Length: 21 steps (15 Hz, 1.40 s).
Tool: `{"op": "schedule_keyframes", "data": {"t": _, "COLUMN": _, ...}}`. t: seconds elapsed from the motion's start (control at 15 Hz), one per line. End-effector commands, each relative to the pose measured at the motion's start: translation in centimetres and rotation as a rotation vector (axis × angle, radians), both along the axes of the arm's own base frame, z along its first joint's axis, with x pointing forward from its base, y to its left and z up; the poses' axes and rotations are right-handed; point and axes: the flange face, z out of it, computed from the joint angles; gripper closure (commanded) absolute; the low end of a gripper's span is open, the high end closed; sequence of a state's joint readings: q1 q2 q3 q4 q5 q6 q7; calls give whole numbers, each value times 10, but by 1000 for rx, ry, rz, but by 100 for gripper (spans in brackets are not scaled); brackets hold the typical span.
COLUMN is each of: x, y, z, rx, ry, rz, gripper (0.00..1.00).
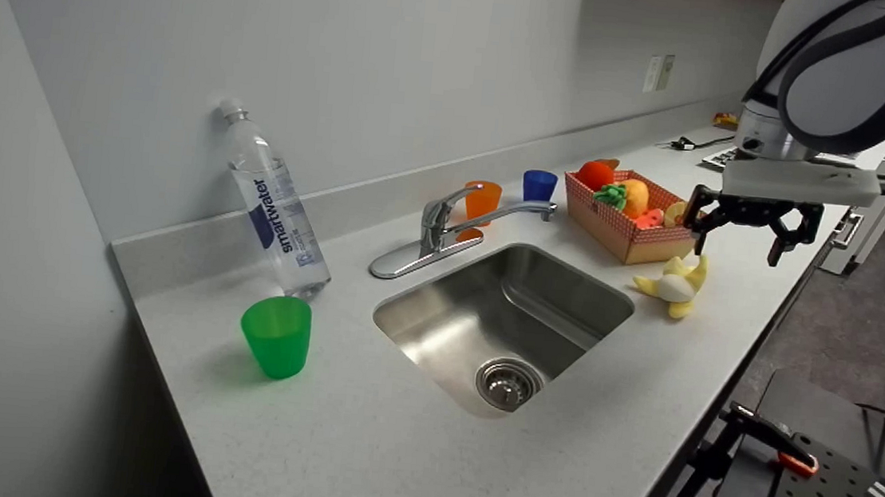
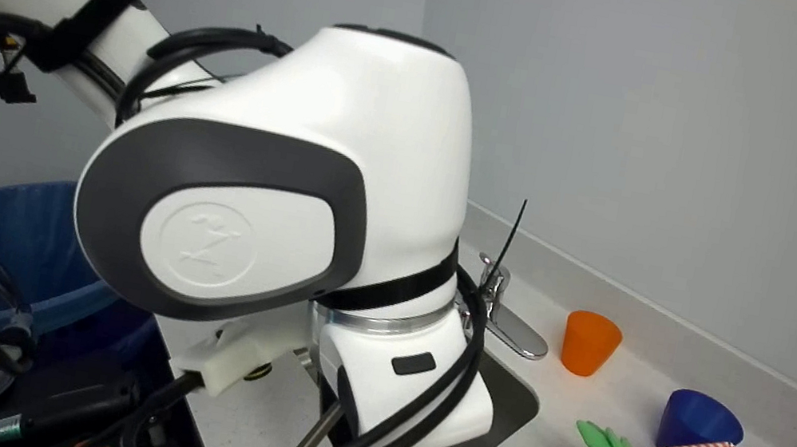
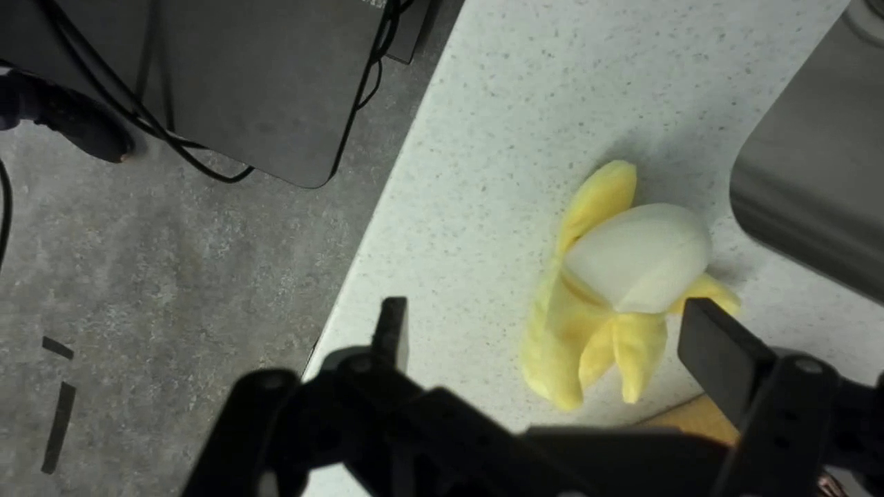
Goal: Put the banana plush in the basket
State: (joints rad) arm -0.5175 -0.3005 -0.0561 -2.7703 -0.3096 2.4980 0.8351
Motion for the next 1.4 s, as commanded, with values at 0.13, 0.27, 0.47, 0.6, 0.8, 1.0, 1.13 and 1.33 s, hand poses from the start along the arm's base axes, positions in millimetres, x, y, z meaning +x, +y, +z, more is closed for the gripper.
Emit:
{"op": "schedule_keyframes", "data": {"t": 0.13, "x": 12, "y": -21, "z": -2, "rx": -55, "ry": -32, "rz": 3, "gripper": 0}}
{"op": "schedule_keyframes", "data": {"t": 0.27, "x": 20, "y": -26, "z": 1, "rx": -67, "ry": -47, "rz": 14, "gripper": 0}}
{"op": "schedule_keyframes", "data": {"t": 0.47, "x": 32, "y": -28, "z": -2, "rx": -82, "ry": -49, "rz": 34, "gripper": 0}}
{"op": "schedule_keyframes", "data": {"t": 0.6, "x": 38, "y": -29, "z": -10, "rx": -81, "ry": -39, "rz": 41, "gripper": 0}}
{"op": "schedule_keyframes", "data": {"t": 0.8, "x": 47, "y": -31, "z": -23, "rx": -69, "ry": -21, "rz": 45, "gripper": 0}}
{"op": "schedule_keyframes", "data": {"t": 1.0, "x": 53, "y": -28, "z": -39, "rx": -57, "ry": -2, "rz": 55, "gripper": 0}}
{"op": "schedule_keyframes", "data": {"t": 1.13, "x": 53, "y": -23, "z": -54, "rx": -42, "ry": 16, "rz": 63, "gripper": 0}}
{"op": "schedule_keyframes", "data": {"t": 1.33, "x": 52, "y": -16, "z": -73, "rx": -23, "ry": 44, "rz": 73, "gripper": 0}}
